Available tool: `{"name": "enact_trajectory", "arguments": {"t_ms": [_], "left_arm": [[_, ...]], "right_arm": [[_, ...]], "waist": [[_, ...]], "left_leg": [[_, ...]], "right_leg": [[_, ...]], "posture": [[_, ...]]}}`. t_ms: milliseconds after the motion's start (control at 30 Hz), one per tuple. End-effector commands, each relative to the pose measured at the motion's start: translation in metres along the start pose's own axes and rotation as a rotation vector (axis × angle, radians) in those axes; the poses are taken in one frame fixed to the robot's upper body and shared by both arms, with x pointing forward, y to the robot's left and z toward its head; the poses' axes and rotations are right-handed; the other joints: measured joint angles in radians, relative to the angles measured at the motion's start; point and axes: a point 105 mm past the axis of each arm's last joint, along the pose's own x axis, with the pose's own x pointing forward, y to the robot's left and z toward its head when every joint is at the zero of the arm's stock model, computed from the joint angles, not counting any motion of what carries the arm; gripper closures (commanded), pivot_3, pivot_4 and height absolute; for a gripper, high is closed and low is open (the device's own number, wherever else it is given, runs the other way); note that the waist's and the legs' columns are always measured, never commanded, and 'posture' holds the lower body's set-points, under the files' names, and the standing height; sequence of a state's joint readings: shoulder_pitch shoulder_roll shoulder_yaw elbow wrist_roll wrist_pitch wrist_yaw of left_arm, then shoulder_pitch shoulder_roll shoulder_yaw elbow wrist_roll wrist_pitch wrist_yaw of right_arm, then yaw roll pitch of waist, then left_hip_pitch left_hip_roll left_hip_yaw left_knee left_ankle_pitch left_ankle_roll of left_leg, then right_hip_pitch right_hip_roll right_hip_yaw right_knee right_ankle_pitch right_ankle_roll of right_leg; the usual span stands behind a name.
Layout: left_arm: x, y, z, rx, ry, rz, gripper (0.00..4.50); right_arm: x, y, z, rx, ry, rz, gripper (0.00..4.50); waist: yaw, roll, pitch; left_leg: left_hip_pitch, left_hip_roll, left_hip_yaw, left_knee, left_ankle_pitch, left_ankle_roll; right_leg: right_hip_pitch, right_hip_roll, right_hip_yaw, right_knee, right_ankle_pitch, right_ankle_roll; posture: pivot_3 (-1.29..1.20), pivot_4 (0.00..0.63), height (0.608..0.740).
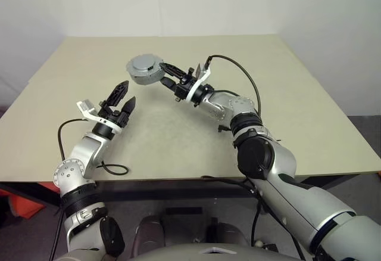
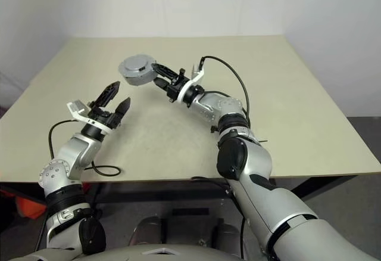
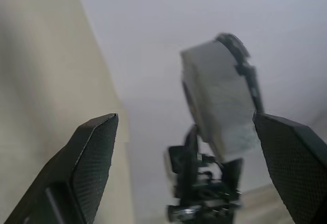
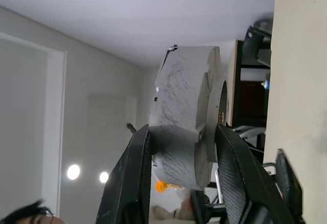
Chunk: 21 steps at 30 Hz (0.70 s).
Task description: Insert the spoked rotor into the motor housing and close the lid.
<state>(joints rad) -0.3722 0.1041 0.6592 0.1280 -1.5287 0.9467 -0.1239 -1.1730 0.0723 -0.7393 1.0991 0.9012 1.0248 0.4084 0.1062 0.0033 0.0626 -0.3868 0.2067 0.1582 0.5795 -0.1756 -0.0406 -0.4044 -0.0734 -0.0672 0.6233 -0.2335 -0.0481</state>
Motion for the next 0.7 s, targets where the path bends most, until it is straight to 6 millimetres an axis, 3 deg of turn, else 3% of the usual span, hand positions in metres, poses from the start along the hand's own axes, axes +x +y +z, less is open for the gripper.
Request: {"name": "enact_trajectory", "arguments": {"t_ms": [33, 333, 700], "left_arm": [[0.003, -0.018, -0.006, 0.003, 0.041, -0.072, 0.05], [0.003, -0.02, -0.009, 0.02, 0.055, -0.062, 0.05], [-0.015, -0.015, -0.008, 0.084, 0.083, 0.005, 0.05]], "right_arm": [[0.005, 0.024, 0.001, -0.04, 0.009, 0.087, 2.8], [0.002, 0.012, 0.003, -0.059, -0.01, 0.04, 2.8], [-0.016, -0.013, 0.021, -0.096, -0.089, -0.07, 2.8]], "waist": [[0.0, 0.0, 0.0], [0.0, 0.0, 0.0], [0.001, 0.0, 0.0]], "left_leg": [[0.0, 0.0, 0.0, 0.0, 0.0, 0.0], [0.001, 0.0, 0.0, 0.0, 0.001, -0.001], [0.001, 0.0, -0.002, 0.001, 0.001, -0.002]], "right_leg": [[0.0, 0.0, 0.0, 0.0, 0.0, 0.0], [0.001, 0.0, 0.0, 0.0, 0.001, 0.002], [0.002, 0.0, 0.0, 0.001, 0.001, 0.002]], "posture": [[0.0, 0.0, 0.74], [0.0, 0.0, 0.74], [0.0, 0.0, 0.74]]}}
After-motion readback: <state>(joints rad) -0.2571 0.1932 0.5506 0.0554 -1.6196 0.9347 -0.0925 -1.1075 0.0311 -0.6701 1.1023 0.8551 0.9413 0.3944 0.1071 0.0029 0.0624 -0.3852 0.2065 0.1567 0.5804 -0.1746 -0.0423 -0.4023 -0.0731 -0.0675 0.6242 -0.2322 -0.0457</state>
